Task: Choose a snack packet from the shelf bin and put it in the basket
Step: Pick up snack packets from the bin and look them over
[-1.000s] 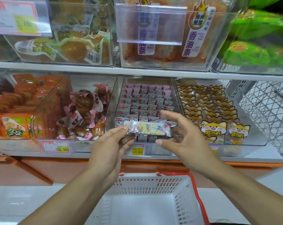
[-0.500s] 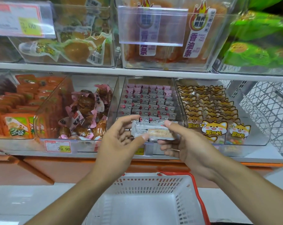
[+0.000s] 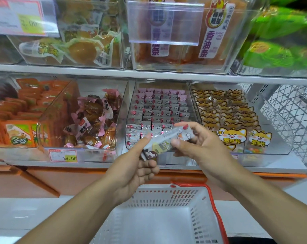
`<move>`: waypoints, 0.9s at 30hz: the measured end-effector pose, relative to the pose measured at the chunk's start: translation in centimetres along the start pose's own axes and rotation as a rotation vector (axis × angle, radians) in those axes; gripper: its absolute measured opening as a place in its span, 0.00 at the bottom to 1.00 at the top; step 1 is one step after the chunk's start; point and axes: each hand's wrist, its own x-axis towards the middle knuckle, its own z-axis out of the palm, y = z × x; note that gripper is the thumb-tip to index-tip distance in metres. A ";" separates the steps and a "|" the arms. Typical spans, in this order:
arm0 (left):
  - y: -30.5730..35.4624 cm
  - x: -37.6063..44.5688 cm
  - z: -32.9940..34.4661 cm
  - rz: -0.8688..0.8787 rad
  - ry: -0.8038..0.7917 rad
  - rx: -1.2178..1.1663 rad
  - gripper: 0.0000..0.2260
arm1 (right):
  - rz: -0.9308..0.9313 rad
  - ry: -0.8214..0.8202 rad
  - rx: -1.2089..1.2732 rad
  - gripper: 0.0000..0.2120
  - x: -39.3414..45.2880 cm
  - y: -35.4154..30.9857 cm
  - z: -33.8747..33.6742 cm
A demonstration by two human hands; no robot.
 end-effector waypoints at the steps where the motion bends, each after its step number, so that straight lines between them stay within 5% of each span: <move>1: -0.1 0.1 0.0 -0.036 -0.020 0.007 0.24 | 0.003 0.023 0.028 0.22 0.0 0.0 0.1; 7: -0.4 0.3 0.3 -0.025 -0.082 0.061 0.21 | -0.049 0.162 0.039 0.17 0.4 0.1 -0.6; 13: -1.9 1.0 -0.1 0.674 0.106 0.789 0.05 | -0.403 0.445 -0.484 0.09 0.9 -1.9 -3.3; 17: -2.9 1.5 -0.5 0.989 0.045 1.275 0.18 | -0.483 0.448 -0.804 0.10 1.1 -1.7 -4.4; 21: -3.5 1.9 -0.6 0.946 -0.015 1.455 0.30 | -0.353 0.309 -1.075 0.11 1.3 -1.0 -4.3; 27: -3.6 2.3 -0.8 0.887 -0.050 1.594 0.33 | -0.446 0.263 -1.283 0.13 1.4 -1.1 -3.6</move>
